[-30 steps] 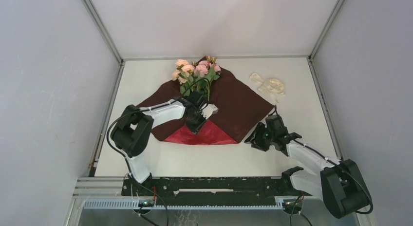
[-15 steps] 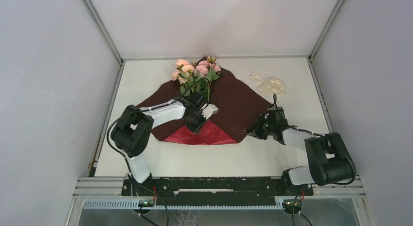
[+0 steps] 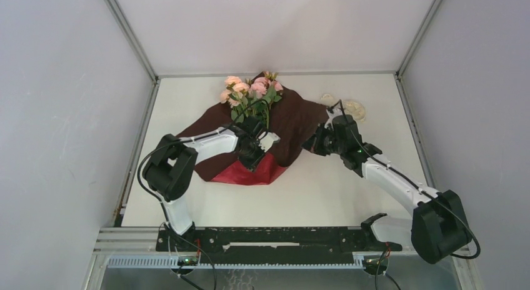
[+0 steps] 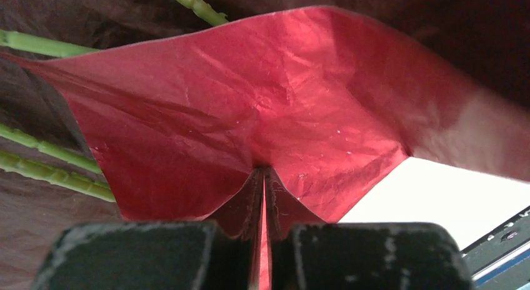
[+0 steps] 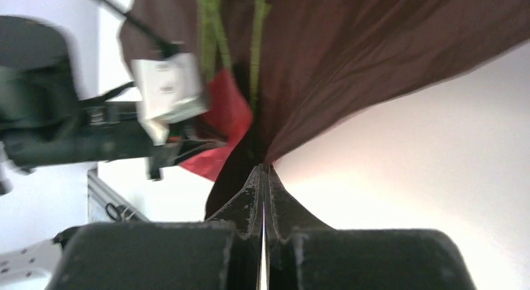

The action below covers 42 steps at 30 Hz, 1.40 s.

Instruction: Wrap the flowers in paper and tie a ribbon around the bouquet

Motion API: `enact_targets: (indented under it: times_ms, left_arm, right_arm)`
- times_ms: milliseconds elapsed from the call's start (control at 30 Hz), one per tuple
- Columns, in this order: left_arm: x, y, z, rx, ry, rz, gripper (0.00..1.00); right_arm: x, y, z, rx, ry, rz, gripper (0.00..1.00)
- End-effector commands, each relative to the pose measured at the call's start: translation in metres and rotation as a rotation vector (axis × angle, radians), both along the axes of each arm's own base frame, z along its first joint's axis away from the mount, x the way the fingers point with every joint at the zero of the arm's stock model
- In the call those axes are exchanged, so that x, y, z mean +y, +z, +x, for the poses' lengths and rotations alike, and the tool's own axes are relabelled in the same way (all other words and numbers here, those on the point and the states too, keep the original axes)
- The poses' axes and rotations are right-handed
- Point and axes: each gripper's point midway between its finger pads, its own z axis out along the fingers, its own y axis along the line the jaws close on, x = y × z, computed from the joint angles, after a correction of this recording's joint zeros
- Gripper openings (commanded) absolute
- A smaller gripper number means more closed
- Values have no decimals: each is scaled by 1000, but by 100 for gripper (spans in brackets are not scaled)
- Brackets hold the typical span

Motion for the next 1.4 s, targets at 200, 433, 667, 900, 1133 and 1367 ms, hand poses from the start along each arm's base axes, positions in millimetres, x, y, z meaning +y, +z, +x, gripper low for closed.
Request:
enact_targets:
  times_ms: [200,433,667,900,1133,1367]
  left_arm:
    - [-9,-8,1,82,49,-62,8]
    - [-3,-16,6,140,120,-72,8]
    - [-3,-16,6,143,120,-76,7]
    - [-1,-14,6,132,118,-73,7]
    - [-2,-15,6,136,118,-74,8]
    - [-1,-16,4,147,115,-72,8]
  right_arm:
    - [66,62,7,-169,160,24,0]
    - [81,23,0,-74,237,-16,30]
    - [83,10,-26,-57,340,-55,46]
    - [108,-2,-65,-99,433,-56,54]
    - [103,-28,-47,-134,234,-223,54]
    - [74,-48,-37,-97,49,-358,53]
